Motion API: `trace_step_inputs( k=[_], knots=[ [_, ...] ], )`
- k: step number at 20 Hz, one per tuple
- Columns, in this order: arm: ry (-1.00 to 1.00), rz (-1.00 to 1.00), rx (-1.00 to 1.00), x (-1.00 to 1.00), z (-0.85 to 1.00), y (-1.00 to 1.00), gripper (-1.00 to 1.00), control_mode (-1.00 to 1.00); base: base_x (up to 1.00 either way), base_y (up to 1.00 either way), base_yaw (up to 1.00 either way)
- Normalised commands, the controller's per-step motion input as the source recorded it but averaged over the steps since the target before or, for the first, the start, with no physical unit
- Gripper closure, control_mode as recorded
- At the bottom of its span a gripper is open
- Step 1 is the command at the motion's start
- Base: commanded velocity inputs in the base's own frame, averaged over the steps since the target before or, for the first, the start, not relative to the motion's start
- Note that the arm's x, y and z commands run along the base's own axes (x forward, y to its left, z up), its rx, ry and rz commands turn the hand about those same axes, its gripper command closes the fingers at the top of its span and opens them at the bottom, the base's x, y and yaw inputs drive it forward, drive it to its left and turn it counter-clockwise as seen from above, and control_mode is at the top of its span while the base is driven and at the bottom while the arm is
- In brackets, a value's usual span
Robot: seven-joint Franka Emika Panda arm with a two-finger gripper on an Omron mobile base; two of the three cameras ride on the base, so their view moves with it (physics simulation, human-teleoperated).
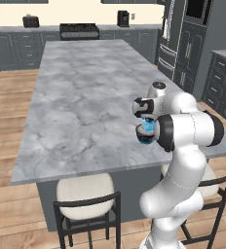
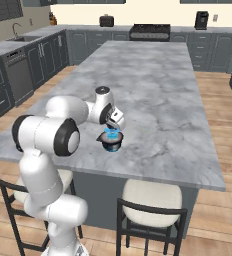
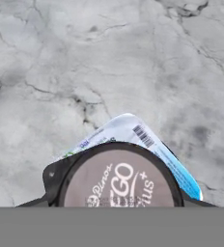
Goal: Stack the yogurt containers by placing the smaller containers on top of the larger containers.
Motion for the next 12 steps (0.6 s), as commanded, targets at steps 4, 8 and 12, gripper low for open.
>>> trace_step_inputs(
  k=[4, 8, 12],
  knots=[
    [0.00, 0.00, 0.00, 0.21, -0.13, 0.00, 1.00, -1.00, 0.00, 0.00, 0.00],
    [0.00, 0.00, 0.00, 0.18, -0.08, -0.01, 1.00, -1.00, 0.00, 0.00, 0.00],
    [0.00, 0.00, 0.00, 0.08, -0.05, 0.00, 1.00, -1.00, 0.00, 0.00, 0.00]
  ],
)
